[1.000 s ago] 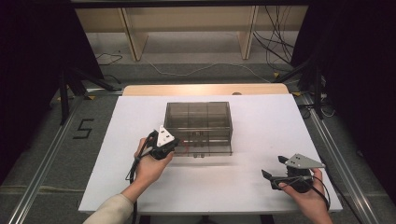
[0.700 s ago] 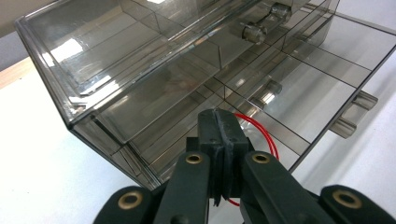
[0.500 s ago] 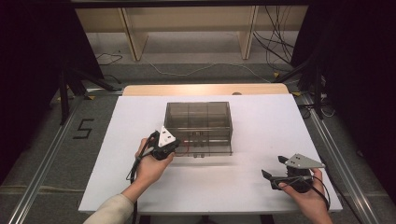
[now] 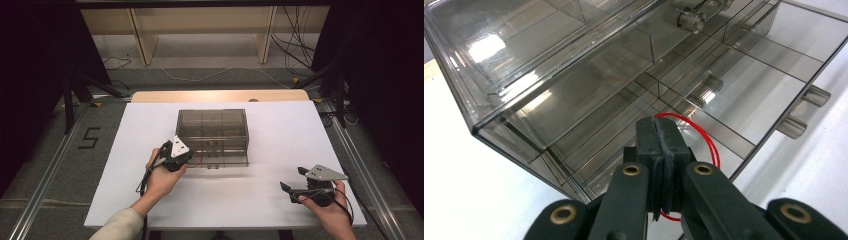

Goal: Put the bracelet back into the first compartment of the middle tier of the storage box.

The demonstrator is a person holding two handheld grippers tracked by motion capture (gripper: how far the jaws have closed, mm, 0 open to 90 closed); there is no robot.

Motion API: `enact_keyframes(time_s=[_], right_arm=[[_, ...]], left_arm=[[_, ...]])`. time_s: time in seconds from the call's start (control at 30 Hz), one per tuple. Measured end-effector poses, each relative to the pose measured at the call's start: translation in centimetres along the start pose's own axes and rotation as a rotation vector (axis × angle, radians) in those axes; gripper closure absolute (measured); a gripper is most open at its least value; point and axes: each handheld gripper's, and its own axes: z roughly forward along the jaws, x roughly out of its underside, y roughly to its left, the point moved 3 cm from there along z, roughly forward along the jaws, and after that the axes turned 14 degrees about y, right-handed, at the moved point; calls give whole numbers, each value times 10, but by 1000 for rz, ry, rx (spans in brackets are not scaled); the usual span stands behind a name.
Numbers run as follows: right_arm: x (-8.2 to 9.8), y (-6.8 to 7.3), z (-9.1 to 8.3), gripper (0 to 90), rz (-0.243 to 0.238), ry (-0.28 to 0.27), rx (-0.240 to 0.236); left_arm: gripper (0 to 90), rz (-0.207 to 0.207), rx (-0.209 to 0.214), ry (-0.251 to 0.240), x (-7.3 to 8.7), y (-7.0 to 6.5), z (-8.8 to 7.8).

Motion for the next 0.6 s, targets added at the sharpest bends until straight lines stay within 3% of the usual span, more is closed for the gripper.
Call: enact_keyframes(time_s=[0.6], right_arm=[[0, 0, 0, 167, 0, 0, -1]], left_arm=[[884, 16, -19, 27, 2, 2, 3]])
